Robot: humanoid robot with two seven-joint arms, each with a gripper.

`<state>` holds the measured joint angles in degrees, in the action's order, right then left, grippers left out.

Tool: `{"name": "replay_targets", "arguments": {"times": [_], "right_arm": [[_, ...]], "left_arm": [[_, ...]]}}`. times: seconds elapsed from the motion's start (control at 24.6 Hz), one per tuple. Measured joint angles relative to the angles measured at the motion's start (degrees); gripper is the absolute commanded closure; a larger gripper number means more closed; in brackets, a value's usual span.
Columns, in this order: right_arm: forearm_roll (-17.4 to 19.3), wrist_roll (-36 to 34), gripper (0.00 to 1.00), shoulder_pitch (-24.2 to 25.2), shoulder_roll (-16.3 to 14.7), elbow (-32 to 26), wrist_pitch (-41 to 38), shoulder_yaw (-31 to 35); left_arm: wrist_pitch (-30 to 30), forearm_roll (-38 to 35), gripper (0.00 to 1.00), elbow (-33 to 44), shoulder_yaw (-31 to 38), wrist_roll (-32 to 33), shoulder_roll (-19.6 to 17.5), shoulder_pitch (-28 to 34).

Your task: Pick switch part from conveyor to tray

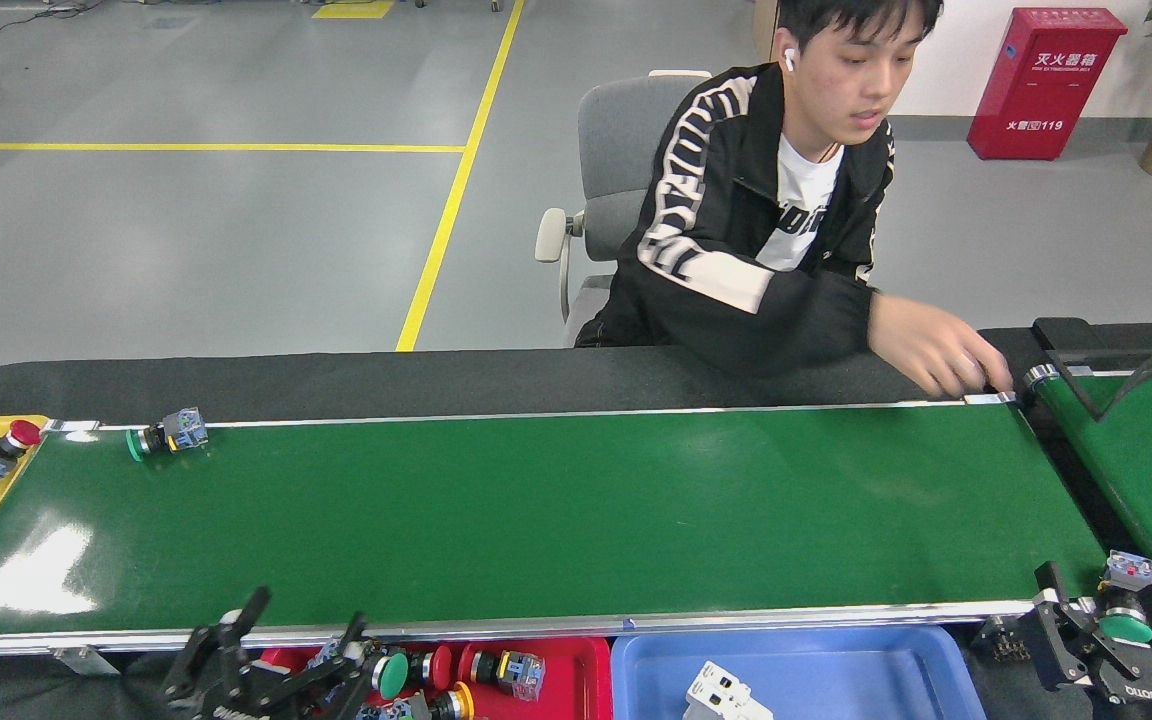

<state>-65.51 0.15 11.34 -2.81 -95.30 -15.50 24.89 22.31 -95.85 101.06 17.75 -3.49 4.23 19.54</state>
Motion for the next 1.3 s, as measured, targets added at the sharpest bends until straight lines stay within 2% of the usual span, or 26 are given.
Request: {"name": "replay_targets", "arguments": {"times": [0.12, 0.28, 0.41, 0.65, 0.77, 1.3], "right_arm": [[0.0, 0.0, 0.02, 0.02, 0.02, -0.11, 0.15, -0.02], [0.0, 0.0, 0.02, 0.05, 0.02, -0.14, 0.03, -0.05], [0.0, -0.01, 0.02, 0.35, 0.02, -0.14, 0.0, -0.05], [0.0, -0.16, 0.02, 0.84, 0.02, -0.14, -0.02, -0.05], [0.0, -0.3, 0.02, 0.93, 0.02, -0.14, -0.02, -0.05], [0.0, -0.45, 0.02, 2.14, 0.02, -0.23, -0.05, -0.03]], "left_arm": [[-4.51, 0.0, 0.02, 0.0, -2.64, -0.51, 0.2, 1.66], [-11.57, 0.01, 0.02, 0.01, -9.65, -0.2, 0.27, 0.97], [-14.32, 0.05, 0.02, 0.01, -13.13, 1.35, 0.27, -0.39], [-15.04, 2.21, 0.02, 0.05, -13.96, 2.13, 0.27, -0.79], [-13.39, 3.36, 0.02, 0.06, -13.97, 2.43, 0.27, -0.86], [-12.35, 3.88, 0.02, 0.09, -13.77, 2.54, 0.95, -3.14]]}}
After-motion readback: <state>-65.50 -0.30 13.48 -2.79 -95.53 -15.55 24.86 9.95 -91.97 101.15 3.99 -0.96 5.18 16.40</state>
